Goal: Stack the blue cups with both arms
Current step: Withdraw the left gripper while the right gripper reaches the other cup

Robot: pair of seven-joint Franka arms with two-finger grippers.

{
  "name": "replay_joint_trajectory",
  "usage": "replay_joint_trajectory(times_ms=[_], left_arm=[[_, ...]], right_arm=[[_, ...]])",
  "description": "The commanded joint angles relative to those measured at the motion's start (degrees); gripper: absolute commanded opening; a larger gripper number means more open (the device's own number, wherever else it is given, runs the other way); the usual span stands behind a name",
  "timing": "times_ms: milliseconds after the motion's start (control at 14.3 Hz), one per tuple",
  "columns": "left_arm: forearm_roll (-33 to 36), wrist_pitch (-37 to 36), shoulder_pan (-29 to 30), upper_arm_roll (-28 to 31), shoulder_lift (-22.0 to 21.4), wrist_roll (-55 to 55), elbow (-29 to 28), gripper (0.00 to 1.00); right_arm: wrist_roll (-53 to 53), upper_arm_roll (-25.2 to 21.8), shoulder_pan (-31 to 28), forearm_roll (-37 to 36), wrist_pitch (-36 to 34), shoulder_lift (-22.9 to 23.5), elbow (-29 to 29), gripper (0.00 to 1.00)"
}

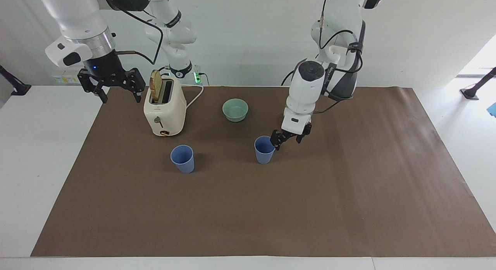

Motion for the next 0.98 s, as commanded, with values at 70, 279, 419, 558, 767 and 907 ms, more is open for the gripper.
replay_joint_trajectory(times_ms=[70,279,419,558,767,907], left_arm=[[1.1,-6.3,6.5,-0.4,-5.3,10.0,-0.6,1.00],[0.6,-10.7,9.6,-0.3,-8.0,18.4,-0.6,1.00],[0.4,-13.2,11.6,-0.3,-9.4,26.3,-0.5,1.00],[0.3,-16.2,13.2,-0.2,-11.1,34.9,-0.5,1.00],[0.4,-19.6,16.2,-0.1,-13.1,41.7,0.6,1.00],[0.3,-23.7,17.6,0.1,-13.4,46.0,3.6,1.00]], right_arm=[[-1.2,0.2,0.0,1.8,7.9,-4.0,-10.5,1.00],[-1.3,0.3,0.4,1.8,11.3,-2.6,-13.6,1.00],[-1.3,0.5,1.1,2.0,15.1,-1.9,-16.6,1.00],[-1.3,0.5,2.2,2.0,16.0,1.4,-17.3,1.00],[-1.3,0.5,3.0,2.0,21.5,5.3,-18.8,1.00],[-1.3,0.5,3.0,2.0,24.3,5.5,-21.0,1.00]])
